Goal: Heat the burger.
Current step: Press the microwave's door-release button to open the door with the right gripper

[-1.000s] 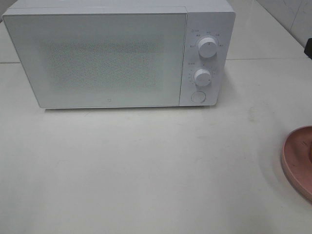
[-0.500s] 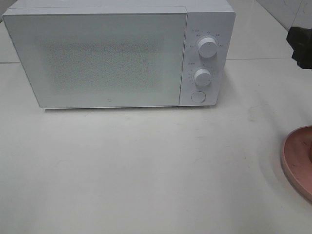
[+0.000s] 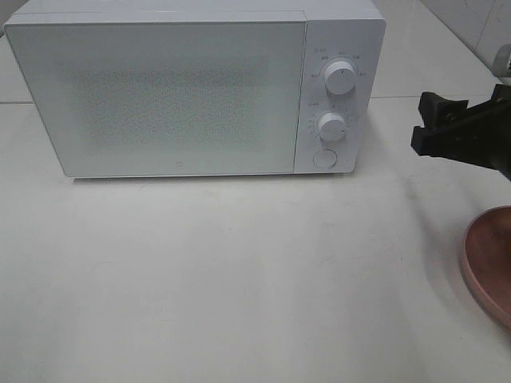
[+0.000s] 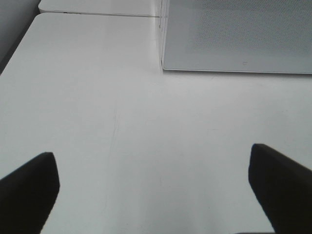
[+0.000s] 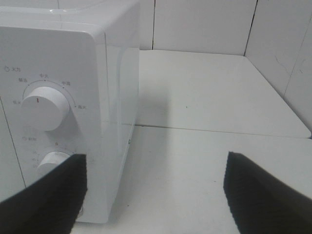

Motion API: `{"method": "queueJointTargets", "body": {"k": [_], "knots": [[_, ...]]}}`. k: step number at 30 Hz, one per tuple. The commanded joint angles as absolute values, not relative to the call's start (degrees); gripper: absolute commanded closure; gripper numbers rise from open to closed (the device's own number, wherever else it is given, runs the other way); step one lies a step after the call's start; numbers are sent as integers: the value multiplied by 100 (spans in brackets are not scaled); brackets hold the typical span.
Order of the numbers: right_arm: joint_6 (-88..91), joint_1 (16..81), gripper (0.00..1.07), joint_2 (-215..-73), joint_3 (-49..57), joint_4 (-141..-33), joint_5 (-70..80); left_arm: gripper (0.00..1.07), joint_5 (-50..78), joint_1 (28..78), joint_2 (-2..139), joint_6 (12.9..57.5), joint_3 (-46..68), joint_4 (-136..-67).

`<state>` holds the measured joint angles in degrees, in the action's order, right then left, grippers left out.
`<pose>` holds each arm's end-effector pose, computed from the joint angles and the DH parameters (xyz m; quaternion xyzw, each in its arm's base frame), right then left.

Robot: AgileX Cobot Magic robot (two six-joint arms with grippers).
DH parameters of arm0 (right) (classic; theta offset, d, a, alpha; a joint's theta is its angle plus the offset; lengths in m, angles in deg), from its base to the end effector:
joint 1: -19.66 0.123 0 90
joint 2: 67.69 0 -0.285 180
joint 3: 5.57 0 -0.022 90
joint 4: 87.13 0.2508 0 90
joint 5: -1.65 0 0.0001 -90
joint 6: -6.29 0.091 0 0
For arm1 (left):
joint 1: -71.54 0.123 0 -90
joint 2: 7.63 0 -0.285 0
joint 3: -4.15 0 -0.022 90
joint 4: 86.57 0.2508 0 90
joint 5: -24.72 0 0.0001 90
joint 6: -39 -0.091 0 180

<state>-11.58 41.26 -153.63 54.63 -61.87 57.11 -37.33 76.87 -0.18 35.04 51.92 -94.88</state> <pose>0.2190 0.0523 0.2061 -0.0322 0.7258 -0.0186 0.6869 -0.0077 -0.0124 0.2800 -0.0059 0.8516 -0.0300 0.5233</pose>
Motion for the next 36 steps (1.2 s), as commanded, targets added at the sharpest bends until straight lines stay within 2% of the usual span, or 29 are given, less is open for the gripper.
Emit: {"method": "queueJointTargets", "body": {"k": [1, 2, 4, 15, 27, 31, 36], "knots": [[-1279, 4636, 32, -15615, 5469, -5533, 6312, 9, -3647, 7704, -150, 3499, 5192, -9494], [-1279, 4636, 32, -15615, 5469, -5533, 6312, 9, -3647, 7704, -150, 3499, 5192, -9494], [-1382, 5134, 32, -15907, 5469, -5172, 6799, 9, -3647, 7704, -150, 3499, 5192, -9494], [-1382, 6131, 32, -16704, 5440, -4565, 7252, 9, -3647, 7704, -150, 3499, 5192, -9494], [-849, 6406, 32, -16967, 5440, -4531, 7252, 9, -3647, 7704, -150, 3499, 5192, -9494], [-30, 6406, 34, -16967, 5440, -4531, 7252, 9, -3647, 7704, -150, 3499, 5192, -9494], [1597, 6406, 43, -16967, 5440, -4531, 7241, 9, -3647, 7704, -150, 3499, 5192, -9494]]}}
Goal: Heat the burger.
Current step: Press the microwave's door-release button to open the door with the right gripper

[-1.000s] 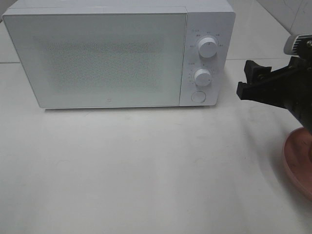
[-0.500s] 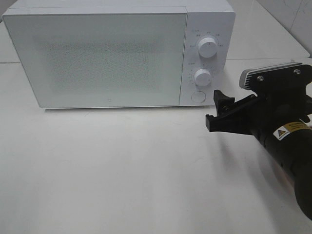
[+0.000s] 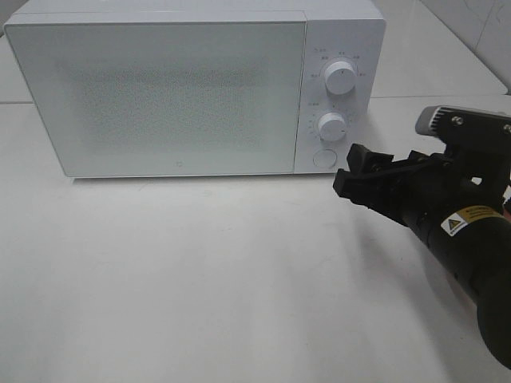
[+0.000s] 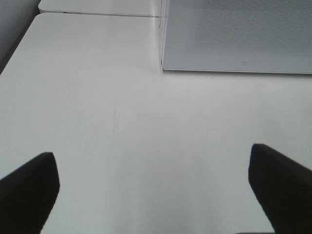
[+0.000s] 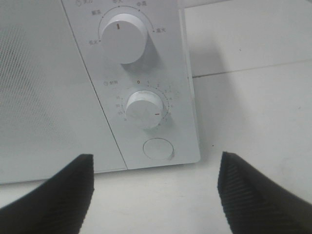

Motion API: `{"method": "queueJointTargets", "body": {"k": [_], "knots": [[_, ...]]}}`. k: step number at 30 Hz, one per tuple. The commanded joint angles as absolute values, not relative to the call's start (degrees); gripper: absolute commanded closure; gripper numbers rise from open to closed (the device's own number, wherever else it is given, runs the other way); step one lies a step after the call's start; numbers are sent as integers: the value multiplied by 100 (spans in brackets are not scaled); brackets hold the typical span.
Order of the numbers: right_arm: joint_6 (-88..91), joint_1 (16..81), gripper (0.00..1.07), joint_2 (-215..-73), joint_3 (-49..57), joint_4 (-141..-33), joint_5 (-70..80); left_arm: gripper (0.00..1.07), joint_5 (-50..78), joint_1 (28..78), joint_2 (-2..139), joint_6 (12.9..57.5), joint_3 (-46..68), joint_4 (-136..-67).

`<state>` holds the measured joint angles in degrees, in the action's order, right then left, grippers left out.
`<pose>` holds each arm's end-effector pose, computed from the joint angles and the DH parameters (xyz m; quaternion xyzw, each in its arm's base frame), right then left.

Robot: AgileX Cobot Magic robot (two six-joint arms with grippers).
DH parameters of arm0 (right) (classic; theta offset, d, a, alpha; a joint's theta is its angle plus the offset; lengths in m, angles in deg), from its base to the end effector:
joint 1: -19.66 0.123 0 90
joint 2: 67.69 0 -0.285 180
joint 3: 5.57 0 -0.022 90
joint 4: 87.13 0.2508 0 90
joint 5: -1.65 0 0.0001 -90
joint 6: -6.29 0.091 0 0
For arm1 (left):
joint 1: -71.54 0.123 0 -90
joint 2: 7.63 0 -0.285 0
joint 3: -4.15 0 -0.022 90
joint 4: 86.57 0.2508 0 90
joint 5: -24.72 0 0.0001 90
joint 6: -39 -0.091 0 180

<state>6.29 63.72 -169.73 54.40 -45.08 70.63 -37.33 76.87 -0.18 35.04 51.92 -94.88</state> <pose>0.2033 0.1176 0.1583 0.0462 0.7493 0.0978 0.6534 -0.0077 -0.0124 0.2800 -0.0059 0.8516 -0.0300 0.5233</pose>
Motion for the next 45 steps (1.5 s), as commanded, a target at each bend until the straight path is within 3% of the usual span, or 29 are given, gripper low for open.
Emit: {"method": "queueJointTargets", "body": {"k": [1, 8, 10, 13, 15, 19, 29, 45], "knots": [[2285, 6406, 49, -16967, 5446, -4531, 7235, 9, -3647, 7704, -150, 3499, 5192, -9494], [4663, 6406, 69, -16967, 5446, -4531, 7218, 9, -3647, 7704, -150, 3499, 5192, -9494], [5981, 6406, 83, -16967, 5446, -4531, 7063, 9, -3647, 7704, -150, 3499, 5192, -9494], [6261, 6406, 86, -16967, 5446, -4531, 7011, 9, -3647, 7704, -150, 3499, 5192, -9494], [7253, 6406, 98, -16967, 5440, -4531, 6748, 9, -3647, 7704, -150, 3499, 5192, -9494], [7780, 6395, 107, -16967, 5440, -4531, 6616, 9, -3647, 7704, -150, 3499, 5192, -9494], [7826, 6389, 107, -17208, 5406, -4387, 6490, 9, -3647, 7704, -150, 3499, 5192, -9494], [8267, 6383, 107, -18577, 4122, -4101, 6610, 9, -3647, 7704, -150, 3499, 5192, -9494]]}}
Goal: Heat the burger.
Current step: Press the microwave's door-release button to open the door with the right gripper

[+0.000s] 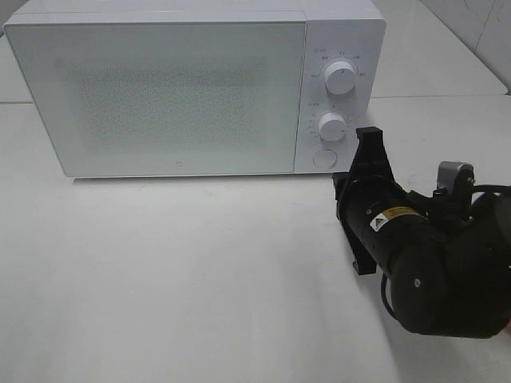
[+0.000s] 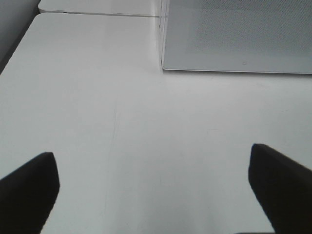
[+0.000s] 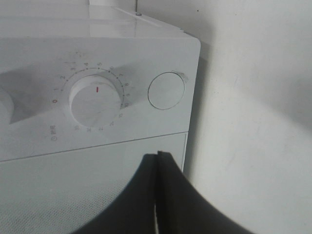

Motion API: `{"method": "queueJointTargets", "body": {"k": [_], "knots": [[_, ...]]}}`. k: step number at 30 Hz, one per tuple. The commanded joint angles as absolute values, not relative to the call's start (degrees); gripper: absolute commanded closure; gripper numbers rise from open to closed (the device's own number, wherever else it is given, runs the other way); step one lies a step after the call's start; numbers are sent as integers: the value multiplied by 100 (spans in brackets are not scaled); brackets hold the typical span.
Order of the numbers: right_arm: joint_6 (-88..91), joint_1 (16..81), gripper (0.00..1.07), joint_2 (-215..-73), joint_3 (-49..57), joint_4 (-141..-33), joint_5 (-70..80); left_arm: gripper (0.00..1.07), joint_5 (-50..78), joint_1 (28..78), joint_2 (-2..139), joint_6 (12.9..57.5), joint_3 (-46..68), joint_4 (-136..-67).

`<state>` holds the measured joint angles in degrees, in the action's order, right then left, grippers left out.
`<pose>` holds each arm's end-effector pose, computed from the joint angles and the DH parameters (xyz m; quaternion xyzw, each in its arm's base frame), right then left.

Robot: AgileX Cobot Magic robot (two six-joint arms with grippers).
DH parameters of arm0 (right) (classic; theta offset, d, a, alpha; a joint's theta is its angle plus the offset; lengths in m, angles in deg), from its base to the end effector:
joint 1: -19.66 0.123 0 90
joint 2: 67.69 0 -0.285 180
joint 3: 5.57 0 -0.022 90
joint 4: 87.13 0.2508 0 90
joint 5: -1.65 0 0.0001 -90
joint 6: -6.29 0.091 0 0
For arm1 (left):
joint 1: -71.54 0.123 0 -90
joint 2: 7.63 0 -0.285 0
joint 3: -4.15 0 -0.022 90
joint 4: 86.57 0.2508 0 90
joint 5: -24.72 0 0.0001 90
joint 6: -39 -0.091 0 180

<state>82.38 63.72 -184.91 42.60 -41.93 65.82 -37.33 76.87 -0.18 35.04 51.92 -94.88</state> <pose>0.2421 0.1535 0.1154 0.5322 0.5895 0.4274 0.4319 -0.0077 -0.0124 0.2800 -0.0059 0.8516 -0.0300 0.5233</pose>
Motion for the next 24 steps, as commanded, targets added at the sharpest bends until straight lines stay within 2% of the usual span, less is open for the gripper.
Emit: {"method": "queueJointTargets", "body": {"k": [1, 7, 24], "knots": [[8267, 6297, 107, -18715, 3968, -4049, 6599, 9, -3647, 7704, -150, 3499, 5192, -9494], [8387, 5982, 107, -19099, 3412, -4101, 6358, 9, -3647, 7704, -150, 3499, 5192, -9494], [8198, 5587, 107, -19740, 2461, -4124, 5883, 9, -3647, 7704, -150, 3499, 5192, -9494]]}}
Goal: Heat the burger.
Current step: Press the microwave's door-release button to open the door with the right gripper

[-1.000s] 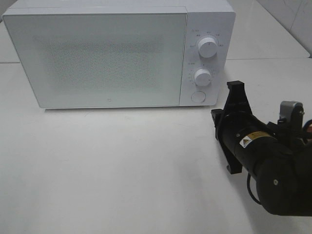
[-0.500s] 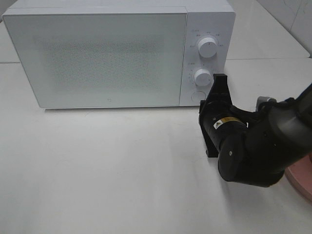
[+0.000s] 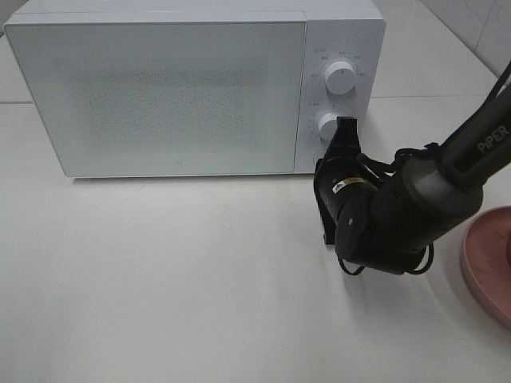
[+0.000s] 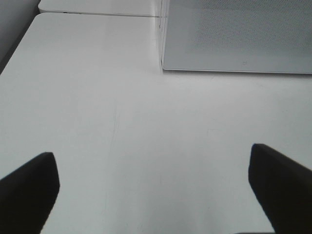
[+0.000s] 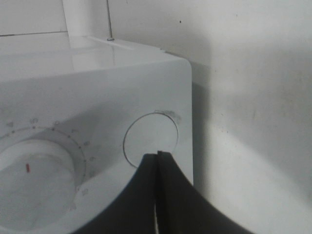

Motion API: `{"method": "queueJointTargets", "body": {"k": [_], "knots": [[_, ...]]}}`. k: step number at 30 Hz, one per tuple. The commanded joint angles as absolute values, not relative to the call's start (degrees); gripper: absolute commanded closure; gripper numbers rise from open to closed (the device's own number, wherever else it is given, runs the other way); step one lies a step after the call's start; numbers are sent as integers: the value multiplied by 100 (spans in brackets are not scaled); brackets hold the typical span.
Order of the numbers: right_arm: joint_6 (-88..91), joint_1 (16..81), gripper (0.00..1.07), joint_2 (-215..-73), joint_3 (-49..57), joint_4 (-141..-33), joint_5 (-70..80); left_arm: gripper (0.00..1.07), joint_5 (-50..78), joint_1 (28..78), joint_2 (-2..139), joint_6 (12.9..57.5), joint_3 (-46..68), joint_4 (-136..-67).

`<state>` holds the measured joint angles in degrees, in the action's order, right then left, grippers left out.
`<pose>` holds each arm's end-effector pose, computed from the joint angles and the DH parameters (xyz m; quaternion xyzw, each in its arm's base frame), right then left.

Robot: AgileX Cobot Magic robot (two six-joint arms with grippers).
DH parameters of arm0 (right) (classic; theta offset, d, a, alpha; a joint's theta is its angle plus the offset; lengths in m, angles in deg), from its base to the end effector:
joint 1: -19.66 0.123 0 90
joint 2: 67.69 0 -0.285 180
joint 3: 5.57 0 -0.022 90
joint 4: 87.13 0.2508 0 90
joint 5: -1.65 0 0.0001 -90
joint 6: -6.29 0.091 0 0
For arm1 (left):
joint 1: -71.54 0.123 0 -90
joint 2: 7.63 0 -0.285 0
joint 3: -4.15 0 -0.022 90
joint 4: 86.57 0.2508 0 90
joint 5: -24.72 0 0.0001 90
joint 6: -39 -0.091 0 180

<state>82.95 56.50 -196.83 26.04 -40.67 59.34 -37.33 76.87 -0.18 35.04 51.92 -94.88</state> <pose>0.3130 0.1649 0.0860 0.5952 0.5496 0.4069 0.4220 -0.0077 -0.0124 0.2800 -0.0059 0.8516 -0.0300 0.5233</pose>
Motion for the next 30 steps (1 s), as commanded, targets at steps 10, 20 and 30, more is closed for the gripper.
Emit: {"method": "queueJointTargets", "body": {"k": [10, 20, 30], "knots": [[8186, 5518, 107, -20015, 2105, -4078, 5814, 9, -3647, 7704, -150, 3499, 5192, -9494], [8089, 5386, 107, -20096, 1859, -4072, 5917, 9, -3647, 7704, -150, 3499, 5192, -9494], [8078, 5386, 107, -20227, 1441, -3923, 6284, 9, -3647, 7704, -150, 3499, 5192, -9494]]}}
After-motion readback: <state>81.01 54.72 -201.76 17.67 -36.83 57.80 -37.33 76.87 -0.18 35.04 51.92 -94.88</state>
